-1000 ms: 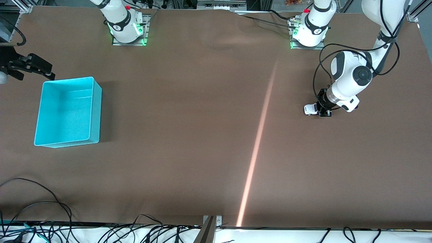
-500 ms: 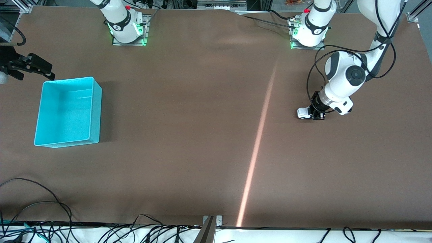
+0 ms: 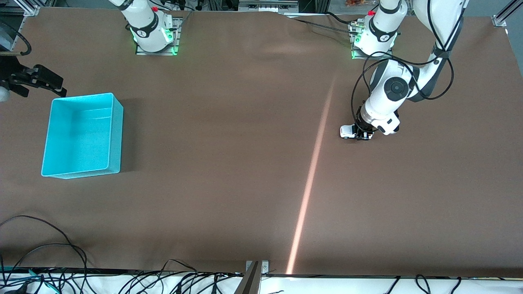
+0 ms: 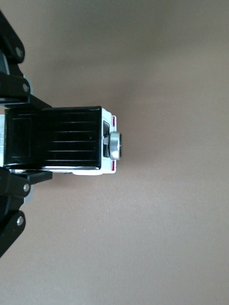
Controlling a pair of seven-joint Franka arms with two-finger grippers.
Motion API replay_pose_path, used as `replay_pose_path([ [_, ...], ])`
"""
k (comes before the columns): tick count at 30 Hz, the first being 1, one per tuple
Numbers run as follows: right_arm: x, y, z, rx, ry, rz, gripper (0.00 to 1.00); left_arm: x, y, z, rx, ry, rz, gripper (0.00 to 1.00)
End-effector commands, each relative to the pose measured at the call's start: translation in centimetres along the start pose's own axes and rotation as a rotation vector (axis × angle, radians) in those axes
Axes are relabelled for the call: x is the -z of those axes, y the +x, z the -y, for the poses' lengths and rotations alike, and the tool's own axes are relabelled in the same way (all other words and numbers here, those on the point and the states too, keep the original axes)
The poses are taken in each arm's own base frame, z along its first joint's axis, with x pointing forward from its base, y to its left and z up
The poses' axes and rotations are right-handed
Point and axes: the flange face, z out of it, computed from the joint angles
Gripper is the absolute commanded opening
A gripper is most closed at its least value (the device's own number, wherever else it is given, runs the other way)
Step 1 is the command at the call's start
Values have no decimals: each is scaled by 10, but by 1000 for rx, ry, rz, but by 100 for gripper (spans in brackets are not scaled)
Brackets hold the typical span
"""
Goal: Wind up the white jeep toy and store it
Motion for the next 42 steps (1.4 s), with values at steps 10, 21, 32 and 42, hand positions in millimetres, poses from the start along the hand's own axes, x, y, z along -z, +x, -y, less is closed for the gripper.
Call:
replay_pose_path([
  [10,7,-2,1,4,-5,-4,100,-19,15,-10,13,10,-8,9],
  [21,5,0,-5,-6,-12,-2,100,-22,76,-21,8,-1,-58,9],
  [32,6,-2,-6,-7,-8,1,100,-31,126,-25,8,-5,-96,9],
  [42,6,-1,-6,-9,-13,-1,100,-41,170,-26,5,2,-127,9],
])
